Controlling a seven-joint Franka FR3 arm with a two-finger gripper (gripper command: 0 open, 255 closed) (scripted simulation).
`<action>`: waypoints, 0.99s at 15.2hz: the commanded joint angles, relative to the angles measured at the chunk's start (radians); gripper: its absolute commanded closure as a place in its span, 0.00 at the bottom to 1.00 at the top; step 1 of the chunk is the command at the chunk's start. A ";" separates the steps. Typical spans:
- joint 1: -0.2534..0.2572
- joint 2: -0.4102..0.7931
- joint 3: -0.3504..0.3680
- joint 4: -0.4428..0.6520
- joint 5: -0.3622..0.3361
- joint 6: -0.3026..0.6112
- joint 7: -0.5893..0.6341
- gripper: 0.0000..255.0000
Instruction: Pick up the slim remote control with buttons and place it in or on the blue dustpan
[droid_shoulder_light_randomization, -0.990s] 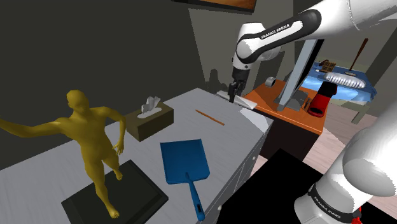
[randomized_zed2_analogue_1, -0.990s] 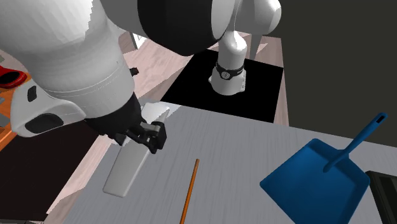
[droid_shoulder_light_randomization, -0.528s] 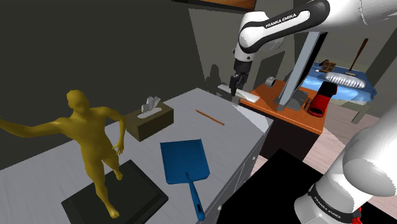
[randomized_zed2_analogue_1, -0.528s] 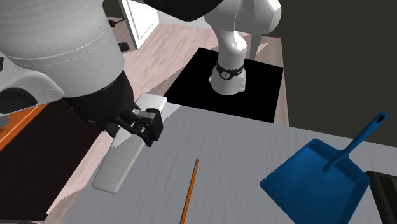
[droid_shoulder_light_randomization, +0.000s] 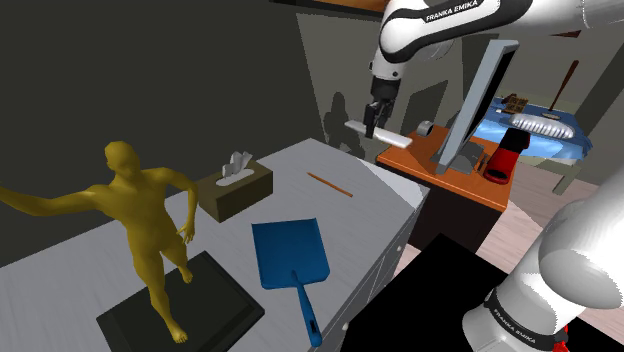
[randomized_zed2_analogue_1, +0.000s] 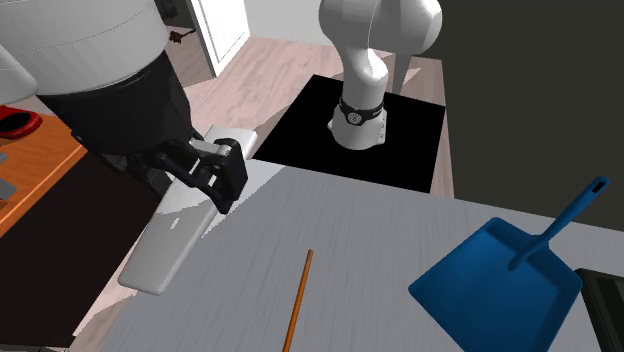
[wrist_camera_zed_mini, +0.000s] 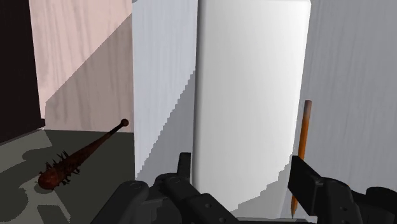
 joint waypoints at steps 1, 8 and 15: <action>0.001 -0.005 0.002 0.013 0.000 -0.018 0.002 1.00; 0.069 -0.115 0.100 -0.102 0.013 -0.016 0.164 1.00; 0.141 -0.179 0.210 -0.162 0.049 -0.021 0.328 1.00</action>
